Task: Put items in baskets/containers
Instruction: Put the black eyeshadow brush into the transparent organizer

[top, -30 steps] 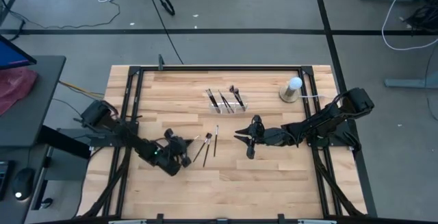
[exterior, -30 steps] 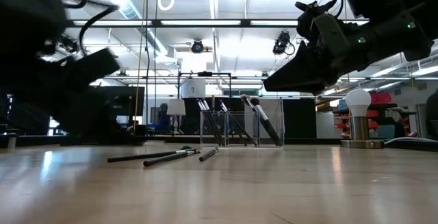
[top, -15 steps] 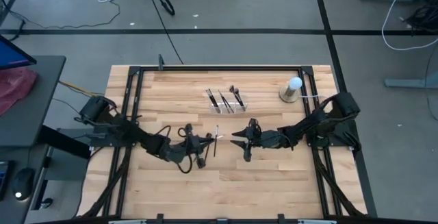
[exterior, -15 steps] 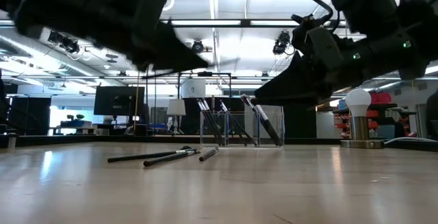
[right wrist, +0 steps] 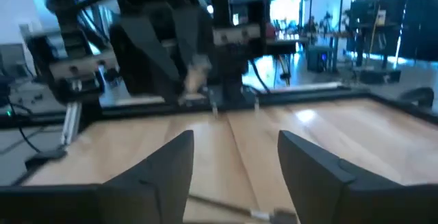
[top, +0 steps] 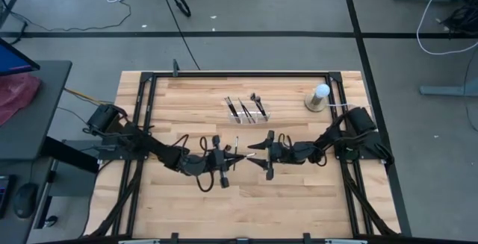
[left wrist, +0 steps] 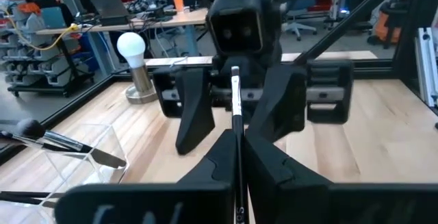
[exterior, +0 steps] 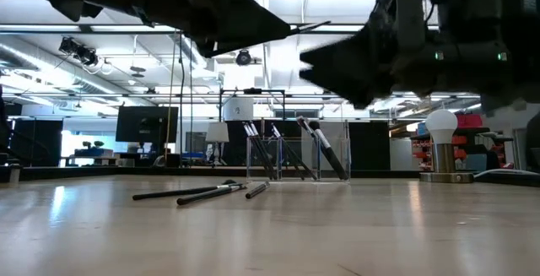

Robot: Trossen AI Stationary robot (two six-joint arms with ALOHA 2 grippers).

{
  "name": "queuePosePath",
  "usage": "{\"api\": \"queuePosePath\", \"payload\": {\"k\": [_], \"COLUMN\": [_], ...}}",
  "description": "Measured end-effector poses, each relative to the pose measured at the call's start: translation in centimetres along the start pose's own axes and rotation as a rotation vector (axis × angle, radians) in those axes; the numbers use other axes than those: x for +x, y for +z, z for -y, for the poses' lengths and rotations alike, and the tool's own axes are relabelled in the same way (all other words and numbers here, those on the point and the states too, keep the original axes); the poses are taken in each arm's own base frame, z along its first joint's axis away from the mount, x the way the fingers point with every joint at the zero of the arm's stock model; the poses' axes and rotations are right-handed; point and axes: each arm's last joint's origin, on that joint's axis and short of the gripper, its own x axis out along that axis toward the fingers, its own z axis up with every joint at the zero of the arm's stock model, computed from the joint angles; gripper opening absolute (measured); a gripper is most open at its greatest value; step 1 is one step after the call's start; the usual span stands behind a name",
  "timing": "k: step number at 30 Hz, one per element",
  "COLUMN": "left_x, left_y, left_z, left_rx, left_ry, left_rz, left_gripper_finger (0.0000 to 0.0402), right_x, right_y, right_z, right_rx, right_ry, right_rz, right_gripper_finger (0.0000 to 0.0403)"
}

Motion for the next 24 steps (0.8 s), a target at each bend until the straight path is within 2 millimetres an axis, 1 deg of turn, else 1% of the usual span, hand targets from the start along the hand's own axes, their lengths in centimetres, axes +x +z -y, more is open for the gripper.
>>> {"api": "queuePosePath", "payload": {"k": [6, 13, 18, 24], "left_x": [0.0, 0.0, 0.0, 0.1], "left_y": [0.0, 0.0, 0.0, 0.0], "left_z": [0.0, 0.0, 0.0, -0.1], "left_rx": [-0.004, -0.004, -0.004, -0.010], "left_ry": [-0.009, -0.010, -0.010, -0.006], "left_rz": [0.000, 0.000, 0.000, 0.001], "left_gripper_finger": [0.0019, 0.0021, 0.0021, 0.0026], "right_x": [0.0, -0.2, -0.2, 0.4], "right_y": [1.5, 1.9, 1.9, 2.4], "right_z": [-1.0, -1.4, -1.4, -1.6], "right_rx": [-0.043, -0.052, -0.046, -0.035], "right_ry": [0.039, 0.051, 0.051, 0.057], "right_rz": [0.057, 0.069, 0.070, 0.093], "right_gripper_finger": [0.0193, 0.0158, 0.0117, 0.0058]}}
